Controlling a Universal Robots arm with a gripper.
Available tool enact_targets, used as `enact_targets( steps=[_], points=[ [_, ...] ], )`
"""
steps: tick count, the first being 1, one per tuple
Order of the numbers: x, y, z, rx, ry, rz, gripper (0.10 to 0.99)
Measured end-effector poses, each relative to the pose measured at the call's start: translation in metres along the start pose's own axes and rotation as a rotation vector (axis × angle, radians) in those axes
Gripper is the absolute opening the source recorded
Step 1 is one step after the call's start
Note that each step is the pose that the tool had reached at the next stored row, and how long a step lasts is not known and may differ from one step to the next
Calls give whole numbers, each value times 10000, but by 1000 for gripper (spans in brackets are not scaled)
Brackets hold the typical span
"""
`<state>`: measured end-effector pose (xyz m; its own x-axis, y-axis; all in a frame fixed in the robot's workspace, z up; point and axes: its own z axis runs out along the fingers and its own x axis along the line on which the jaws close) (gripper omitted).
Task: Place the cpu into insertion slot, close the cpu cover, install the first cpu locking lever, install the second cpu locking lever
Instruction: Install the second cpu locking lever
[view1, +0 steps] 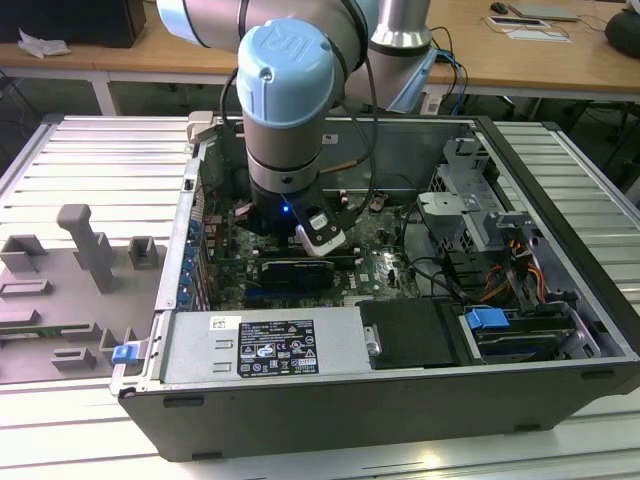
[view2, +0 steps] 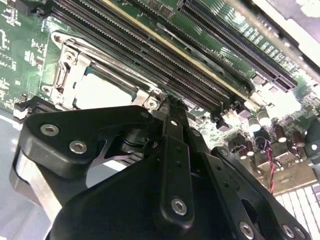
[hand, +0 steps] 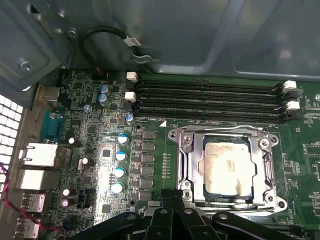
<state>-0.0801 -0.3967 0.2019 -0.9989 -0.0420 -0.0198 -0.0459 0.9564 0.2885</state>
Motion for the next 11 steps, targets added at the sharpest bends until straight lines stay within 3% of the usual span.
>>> enact_targets(
  steps=[7,11],
  points=[
    [-1,24,-81,2,1,1,106],
    [-4,57,-172,17,2,0,106]
  ],
)
